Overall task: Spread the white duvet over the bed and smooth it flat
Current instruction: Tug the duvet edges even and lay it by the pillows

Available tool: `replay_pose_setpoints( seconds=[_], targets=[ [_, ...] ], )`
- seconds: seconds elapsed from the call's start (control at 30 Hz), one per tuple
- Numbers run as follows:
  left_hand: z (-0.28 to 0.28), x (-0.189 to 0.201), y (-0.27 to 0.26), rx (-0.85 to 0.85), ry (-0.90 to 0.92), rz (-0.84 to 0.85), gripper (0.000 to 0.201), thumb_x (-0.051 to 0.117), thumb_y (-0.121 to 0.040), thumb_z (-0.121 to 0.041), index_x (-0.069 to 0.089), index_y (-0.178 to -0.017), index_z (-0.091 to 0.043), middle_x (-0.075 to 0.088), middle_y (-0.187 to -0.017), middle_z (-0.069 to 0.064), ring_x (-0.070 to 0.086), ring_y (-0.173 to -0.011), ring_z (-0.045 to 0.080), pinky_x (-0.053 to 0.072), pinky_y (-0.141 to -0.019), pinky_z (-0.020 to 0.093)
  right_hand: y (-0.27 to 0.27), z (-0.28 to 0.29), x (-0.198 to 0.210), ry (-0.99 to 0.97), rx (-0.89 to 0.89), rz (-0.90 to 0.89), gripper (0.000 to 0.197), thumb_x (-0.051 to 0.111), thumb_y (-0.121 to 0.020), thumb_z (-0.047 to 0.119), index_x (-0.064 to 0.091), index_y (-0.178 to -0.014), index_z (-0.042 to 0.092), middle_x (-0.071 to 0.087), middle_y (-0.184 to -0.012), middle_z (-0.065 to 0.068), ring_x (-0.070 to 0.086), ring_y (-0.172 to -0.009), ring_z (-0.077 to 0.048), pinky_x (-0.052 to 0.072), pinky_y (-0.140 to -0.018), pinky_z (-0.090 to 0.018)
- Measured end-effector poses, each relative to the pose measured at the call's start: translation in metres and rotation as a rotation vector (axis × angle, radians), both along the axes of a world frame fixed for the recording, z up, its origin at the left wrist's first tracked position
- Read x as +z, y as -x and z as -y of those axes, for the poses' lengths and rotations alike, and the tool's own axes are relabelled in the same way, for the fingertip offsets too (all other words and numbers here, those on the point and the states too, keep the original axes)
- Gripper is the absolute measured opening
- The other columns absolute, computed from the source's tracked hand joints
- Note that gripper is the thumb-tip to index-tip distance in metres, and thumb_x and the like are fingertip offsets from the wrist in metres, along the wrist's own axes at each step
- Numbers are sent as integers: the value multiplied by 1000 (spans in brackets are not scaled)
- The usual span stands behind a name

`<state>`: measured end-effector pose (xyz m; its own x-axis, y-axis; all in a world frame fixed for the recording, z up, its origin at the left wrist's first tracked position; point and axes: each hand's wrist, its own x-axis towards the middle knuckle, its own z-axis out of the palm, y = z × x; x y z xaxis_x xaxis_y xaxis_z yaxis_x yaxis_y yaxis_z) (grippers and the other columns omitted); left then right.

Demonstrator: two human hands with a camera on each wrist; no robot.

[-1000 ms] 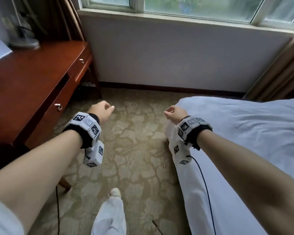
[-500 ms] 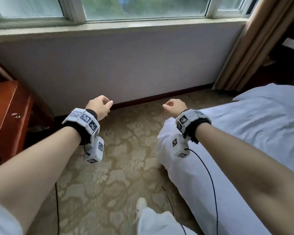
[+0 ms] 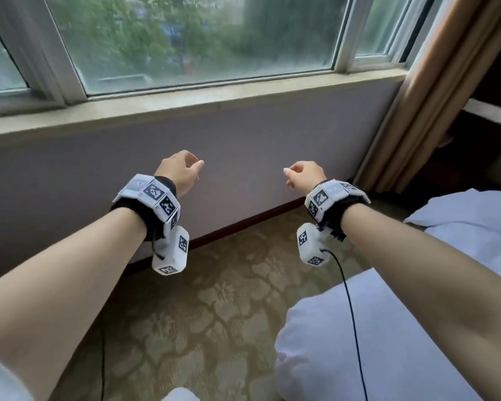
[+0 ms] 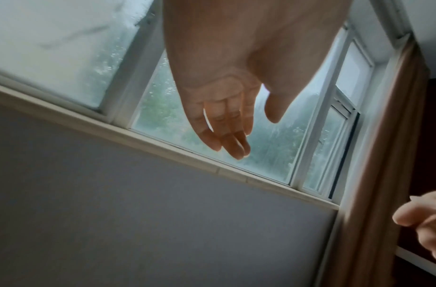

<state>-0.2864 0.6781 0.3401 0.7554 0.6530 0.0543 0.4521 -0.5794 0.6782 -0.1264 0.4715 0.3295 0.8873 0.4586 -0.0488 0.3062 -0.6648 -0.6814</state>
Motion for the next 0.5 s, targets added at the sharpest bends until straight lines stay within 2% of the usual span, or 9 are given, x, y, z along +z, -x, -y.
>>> replay_pose_setpoints(
  seconds=[0.1,0.17,0.27,0.4,0.5],
  targets=[
    [-41,7,-93,-75,-7,8,29,46,-94,-37,58,-111,-16,71,-93,5,65,-100,26,51,-93,40,-69,-35,12,-25,-58,21,18,50,-92,29,58,-79,20,58,-50,11,58,-72,-15,47,-87,-26],
    [-63,16,-166,-154,-33,27,31,47,-94,-37,58,-113,-15,71,-98,7,66,-99,26,50,-93,37,-120,-55,20,-42,-111,54,16,50,-92,28,59,-83,18,57,-56,11,57,-68,-12,46,-84,-24],
    [-83,27,-261,-280,-52,51,30,48,-95,-33,58,-113,-12,72,-95,9,67,-96,25,49,-95,36,-184,-68,31,-76,-196,89,18,50,-93,27,59,-82,16,56,-60,9,51,-59,-3,47,-82,-25],
    [-73,54,-408,-483,-42,61,30,48,-96,-32,59,-114,-10,72,-93,12,67,-97,26,48,-97,35,-271,-49,57,-82,-389,139,29,51,-92,27,55,-64,22,58,-58,9,53,-54,-2,49,-81,-27],
    [-28,61,-502,-669,-45,60,29,47,-96,-30,59,-112,-9,66,-75,5,67,-95,26,46,-95,33,-323,-5,65,-111,-551,138,32,52,-91,27,53,-59,24,60,-57,7,54,-45,4,52,-79,-30]
  ],
)
